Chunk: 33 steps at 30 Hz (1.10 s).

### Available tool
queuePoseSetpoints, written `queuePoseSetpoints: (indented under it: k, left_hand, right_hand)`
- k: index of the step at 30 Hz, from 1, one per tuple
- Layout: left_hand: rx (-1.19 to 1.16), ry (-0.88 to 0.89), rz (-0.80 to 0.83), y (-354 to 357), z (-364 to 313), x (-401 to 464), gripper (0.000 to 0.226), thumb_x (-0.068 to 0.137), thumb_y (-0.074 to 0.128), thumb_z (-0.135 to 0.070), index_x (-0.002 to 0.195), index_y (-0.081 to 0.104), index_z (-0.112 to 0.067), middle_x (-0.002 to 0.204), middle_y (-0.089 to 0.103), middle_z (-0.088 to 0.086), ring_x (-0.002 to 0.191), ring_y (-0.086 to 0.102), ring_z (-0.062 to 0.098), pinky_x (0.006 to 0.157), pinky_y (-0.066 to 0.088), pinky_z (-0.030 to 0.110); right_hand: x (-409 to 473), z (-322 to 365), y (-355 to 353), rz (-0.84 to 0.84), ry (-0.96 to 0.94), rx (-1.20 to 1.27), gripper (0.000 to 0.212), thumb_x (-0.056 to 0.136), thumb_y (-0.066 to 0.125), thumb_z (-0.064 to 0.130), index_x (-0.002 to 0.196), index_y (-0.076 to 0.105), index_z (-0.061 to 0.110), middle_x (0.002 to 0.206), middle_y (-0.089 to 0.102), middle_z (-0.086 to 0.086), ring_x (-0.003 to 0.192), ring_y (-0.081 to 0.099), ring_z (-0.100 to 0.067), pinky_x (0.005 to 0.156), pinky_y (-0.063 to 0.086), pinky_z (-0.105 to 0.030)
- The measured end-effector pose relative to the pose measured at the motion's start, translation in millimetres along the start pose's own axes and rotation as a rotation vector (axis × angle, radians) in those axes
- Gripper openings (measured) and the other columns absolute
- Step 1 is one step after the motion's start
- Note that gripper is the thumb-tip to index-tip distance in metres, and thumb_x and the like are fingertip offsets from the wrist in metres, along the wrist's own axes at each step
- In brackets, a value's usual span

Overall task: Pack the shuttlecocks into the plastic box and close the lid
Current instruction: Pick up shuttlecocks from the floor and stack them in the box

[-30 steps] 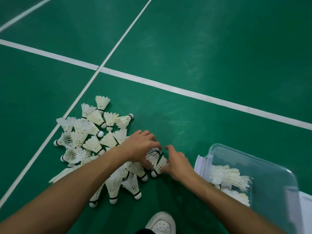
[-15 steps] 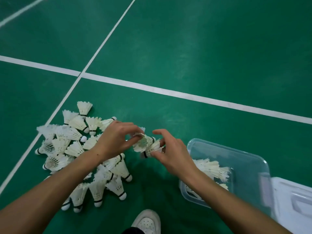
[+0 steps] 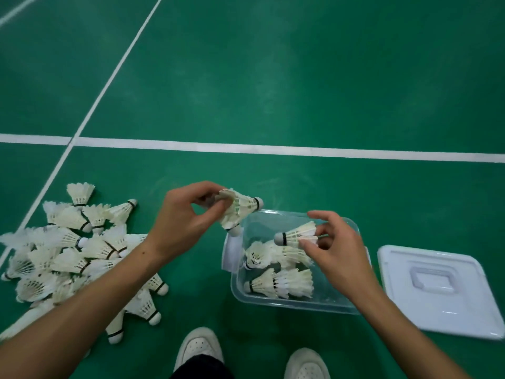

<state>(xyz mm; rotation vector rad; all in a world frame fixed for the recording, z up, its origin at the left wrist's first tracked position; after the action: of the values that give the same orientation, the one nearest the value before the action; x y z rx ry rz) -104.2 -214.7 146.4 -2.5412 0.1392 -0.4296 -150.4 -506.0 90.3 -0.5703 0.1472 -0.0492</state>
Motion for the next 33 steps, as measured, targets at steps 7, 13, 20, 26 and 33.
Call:
queuePoseSetpoints:
  k: [7, 13, 20, 26, 33]
  left_hand:
    - [-0.02, -0.018, -0.052, 22, 0, -3, 0.012, 0.089, 0.073, -0.03, 0.097, 0.072, -0.038, 0.092, 0.074, -0.025, 0.076, 0.063, -0.001, 0.074, 0.049, 0.013]
    - [0.008, -0.006, -0.034, 32, -1, 7, 0.013, 0.088, 0.075, -0.029, 0.1, 0.074, -0.036, 0.094, 0.075, -0.026, 0.08, 0.067, -0.001, 0.075, 0.049, 0.009]
    - [0.116, -0.007, 0.053, 49, 3, 13, 0.019, 0.085, 0.079, -0.034, 0.093, 0.084, -0.017, 0.083, 0.078, -0.011, 0.072, 0.073, 0.006, 0.063, 0.053, 0.011]
    - [0.176, -0.072, 0.136, 66, 6, 15, 0.021, 0.09, 0.078, -0.041, 0.081, 0.079, -0.022, 0.059, 0.068, -0.01, 0.046, 0.056, 0.016, 0.044, 0.043, 0.037]
    - [0.343, -0.049, 0.228, 83, -5, 30, 0.023, 0.091, 0.079, -0.036, 0.075, 0.076, -0.02, 0.051, 0.058, -0.01, 0.043, 0.046, 0.008, 0.047, 0.037, 0.028]
  right_hand:
    - [-4, -14, 59, 0.073, -0.088, -0.211, 0.051, 0.091, 0.079, 0.02, 0.136, 0.059, 0.03, 0.097, 0.07, 0.009, 0.086, 0.07, -0.011, 0.08, 0.061, -0.038]
    - [5, -29, 81, 0.177, -0.11, -0.349, 0.056, 0.092, 0.078, 0.019, 0.142, 0.053, 0.025, 0.093, 0.073, 0.005, 0.086, 0.068, -0.013, 0.074, 0.057, -0.03]
    - [8, -51, 88, 0.265, 0.011, -0.243, 0.063, 0.088, 0.081, 0.012, 0.143, 0.052, 0.021, 0.08, 0.062, 0.01, 0.074, 0.06, -0.007, 0.066, 0.047, -0.02]
    - [8, -53, 92, 0.367, -0.009, -0.247, 0.069, 0.09, 0.08, 0.024, 0.149, 0.044, 0.03, 0.088, 0.064, 0.01, 0.082, 0.061, -0.008, 0.072, 0.054, -0.026]
    - [5, -44, 43, 0.377, -0.021, -0.239, 0.075, 0.084, 0.087, 0.039, 0.147, 0.048, 0.036, 0.12, 0.072, 0.015, 0.109, 0.066, -0.002, 0.098, 0.058, -0.032]
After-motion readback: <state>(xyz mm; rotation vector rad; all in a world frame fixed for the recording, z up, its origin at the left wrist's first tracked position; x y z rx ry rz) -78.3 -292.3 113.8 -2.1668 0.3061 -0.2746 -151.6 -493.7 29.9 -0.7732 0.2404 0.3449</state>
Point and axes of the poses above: each hand's wrist, its own x-axis towards the middle knuckle, its own y-axis out of the palm, z = x × y, the point moved 7 cm from there along x, towards the middle knuckle
